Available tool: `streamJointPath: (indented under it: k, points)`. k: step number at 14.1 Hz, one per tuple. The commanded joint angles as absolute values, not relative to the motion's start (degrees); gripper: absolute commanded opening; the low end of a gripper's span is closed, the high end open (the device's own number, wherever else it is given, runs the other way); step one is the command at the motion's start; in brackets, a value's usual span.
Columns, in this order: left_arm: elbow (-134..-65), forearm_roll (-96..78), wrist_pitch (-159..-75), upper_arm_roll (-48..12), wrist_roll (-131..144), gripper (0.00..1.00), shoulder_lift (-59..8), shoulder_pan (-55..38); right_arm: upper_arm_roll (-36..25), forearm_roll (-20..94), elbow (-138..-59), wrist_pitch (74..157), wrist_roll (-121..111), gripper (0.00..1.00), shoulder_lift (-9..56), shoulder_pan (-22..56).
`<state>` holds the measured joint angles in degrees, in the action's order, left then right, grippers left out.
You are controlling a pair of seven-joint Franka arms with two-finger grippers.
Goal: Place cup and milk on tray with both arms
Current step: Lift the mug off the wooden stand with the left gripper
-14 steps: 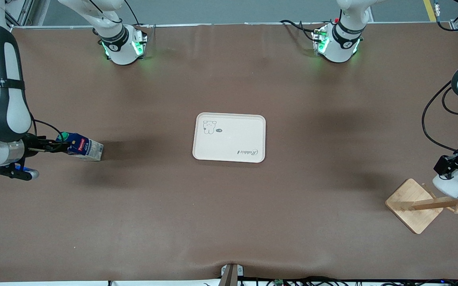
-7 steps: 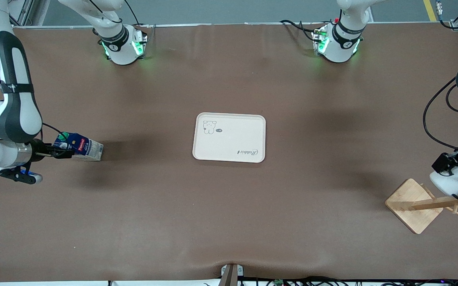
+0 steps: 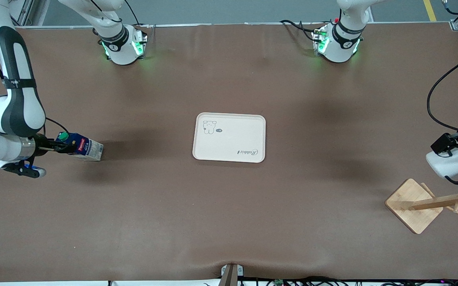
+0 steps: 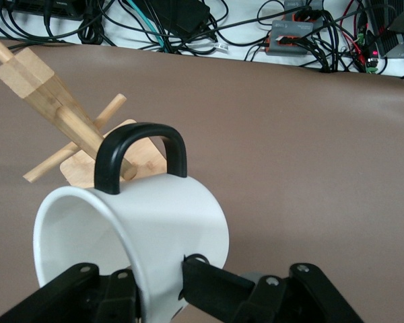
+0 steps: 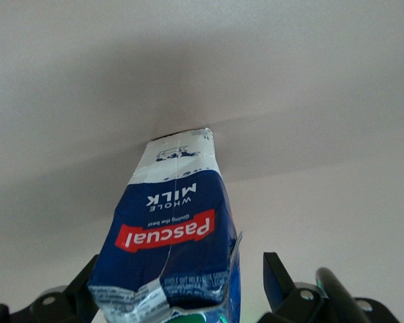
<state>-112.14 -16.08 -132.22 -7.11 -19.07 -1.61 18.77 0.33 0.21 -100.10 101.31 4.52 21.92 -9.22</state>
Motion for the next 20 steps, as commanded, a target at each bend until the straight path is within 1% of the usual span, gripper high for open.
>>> streamJointPath:
  k: [1, 5, 6, 7, 8, 9, 10, 11, 13, 15, 16, 18, 20]
  points:
    - [-112.3, -17.3, -129.1, -7.3, -19.6, 0.00, 0.3, 19.2, 1.1, 0.5, -102.3, 102.0, 1.7, 1.00, 19.9, -10.1]
    - [-111.7, -17.3, -126.7, -7.5, -17.9, 0.00, 1.6, 19.1, 1.1, 0.6, -103.0, 102.0, 0.3, 1.00, 19.7, -10.1]
    - [-111.5, -17.3, -126.0, -7.5, -17.8, 0.00, 2.1, 19.0, 1.1, 0.6, -103.1, 102.0, 0.3, 0.94, 19.7, -10.1]
    - [-111.6, -17.3, -125.5, -7.5, -17.8, 0.00, 2.5, 18.9, 1.1, 0.6, -103.0, 101.8, 0.3, 0.80, 19.7, -10.1]
    - [-111.6, -17.3, -124.5, -7.8, -17.6, 0.00, 2.9, 18.9, 1.1, 0.6, -103.0, 101.4, 0.3, 0.72, 19.7, -10.1]
    - [-111.6, -17.3, -123.9, -8.4, -17.6, 0.00, 3.0, 18.9, 1.1, 0.6, -103.0, 101.1, 0.3, 0.56, 19.6, -10.1]
    - [-111.5, -17.3, -123.9, -9.3, -17.1, 0.00, 3.1, 18.9, 1.2, 0.6, -102.9, 99.6, 0.3, 0.31, 19.6, -10.1]
    - [-111.4, -17.0, -123.9, -10.4, -16.4, 0.00, 3.0, 18.8, 1.3, 0.8, -102.5, 98.2, 0.3, 0.12, 19.7, -10.1]
    - [-110.9, -16.5, -123.9, -13.5, -13.9, 0.00, 2.4, 18.6, 1.4, 0.8, -101.6, 97.7, 0.2, 0.00, 19.7, -10.0]
    - [-110.6, -16.4, -123.9, -17.1, -10.3, 0.00, 1.5, 18.5, 1.3, 0.7, -98.4, 96.4, -0.3, 0.00, 20.0, -9.9]
    - [-110.0, -14.6, -124.0, -19.5, -7.2, 0.00, 0.7, 18.5, 1.3, 0.8, -96.1, 94.2, -0.2, 0.00, 20.1, -9.8]
    - [-107.5, -8.1, -123.9, -25.0, 0.9, 0.00, -2.1, 18.4, 1.3, 0.7, -91.5, 90.6, 0.2, 0.00, 20.5, -9.5]
    - [-105.1, -3.6, -124.0, -30.7, 9.1, 0.00, -6.0, 18.2, 1.4, 0.8, -88.4, 90.5, 0.2, 0.00, 20.6, -9.4]
